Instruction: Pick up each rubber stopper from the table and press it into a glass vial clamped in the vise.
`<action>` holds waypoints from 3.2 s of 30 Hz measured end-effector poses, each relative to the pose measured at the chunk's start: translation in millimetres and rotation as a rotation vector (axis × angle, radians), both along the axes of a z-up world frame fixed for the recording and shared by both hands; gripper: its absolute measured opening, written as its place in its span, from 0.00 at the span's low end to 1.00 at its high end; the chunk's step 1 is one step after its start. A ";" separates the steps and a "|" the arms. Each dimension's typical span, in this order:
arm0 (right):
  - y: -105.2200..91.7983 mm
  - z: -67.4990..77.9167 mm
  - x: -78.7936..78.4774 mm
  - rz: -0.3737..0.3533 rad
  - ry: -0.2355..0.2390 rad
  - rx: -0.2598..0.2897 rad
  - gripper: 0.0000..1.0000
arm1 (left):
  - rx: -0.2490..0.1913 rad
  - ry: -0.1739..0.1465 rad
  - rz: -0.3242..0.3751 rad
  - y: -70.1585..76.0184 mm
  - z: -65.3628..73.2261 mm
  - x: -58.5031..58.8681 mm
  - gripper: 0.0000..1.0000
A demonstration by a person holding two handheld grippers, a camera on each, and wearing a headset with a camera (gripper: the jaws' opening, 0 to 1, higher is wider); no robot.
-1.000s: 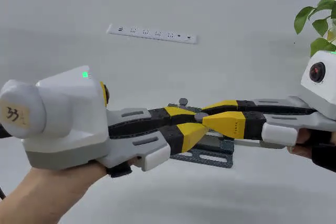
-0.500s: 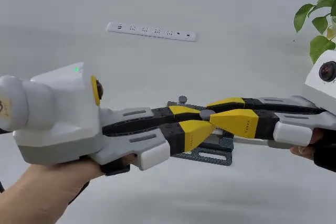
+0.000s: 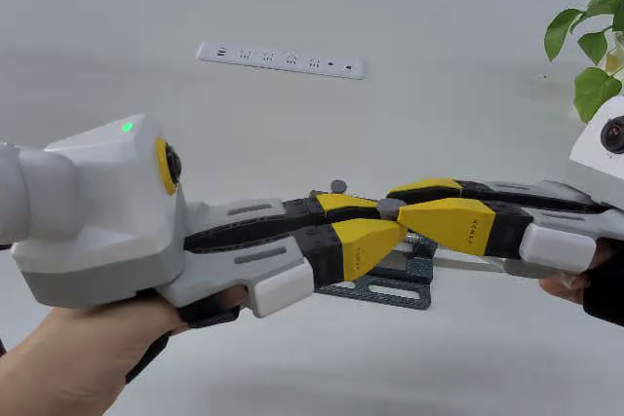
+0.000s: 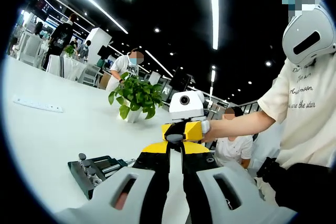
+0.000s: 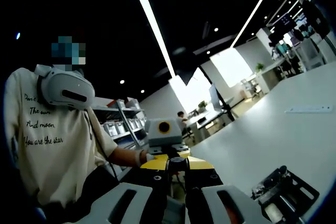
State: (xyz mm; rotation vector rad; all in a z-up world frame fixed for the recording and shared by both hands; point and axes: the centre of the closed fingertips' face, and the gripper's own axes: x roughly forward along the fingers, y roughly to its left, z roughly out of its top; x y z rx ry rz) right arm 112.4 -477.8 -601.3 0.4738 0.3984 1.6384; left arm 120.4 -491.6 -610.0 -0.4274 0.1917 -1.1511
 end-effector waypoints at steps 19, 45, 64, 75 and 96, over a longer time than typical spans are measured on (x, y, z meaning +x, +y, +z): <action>-4.2 -46.5 5.0 0.125 -0.288 -0.442 0.20 | 0.386 -0.133 -0.002 -1.4 -45.9 1.7 0.04; -5.6 -103.6 -2.4 0.359 -0.641 -0.824 0.13 | 0.702 -0.234 -0.051 0.8 -95.5 -3.6 0.04; -3.5 -106.0 -5.8 0.377 -0.655 -0.839 0.08 | 0.689 -0.215 -0.053 1.2 -99.0 -3.1 0.04; -2.3 -105.2 -7.1 0.395 -0.687 -0.839 0.07 | 0.684 -0.214 -0.056 0.6 -98.8 -3.8 0.04; -5.1 -109.8 1.3 0.408 -0.707 -0.871 0.07 | 0.662 -0.068 0.047 18.7 -122.0 5.6 0.55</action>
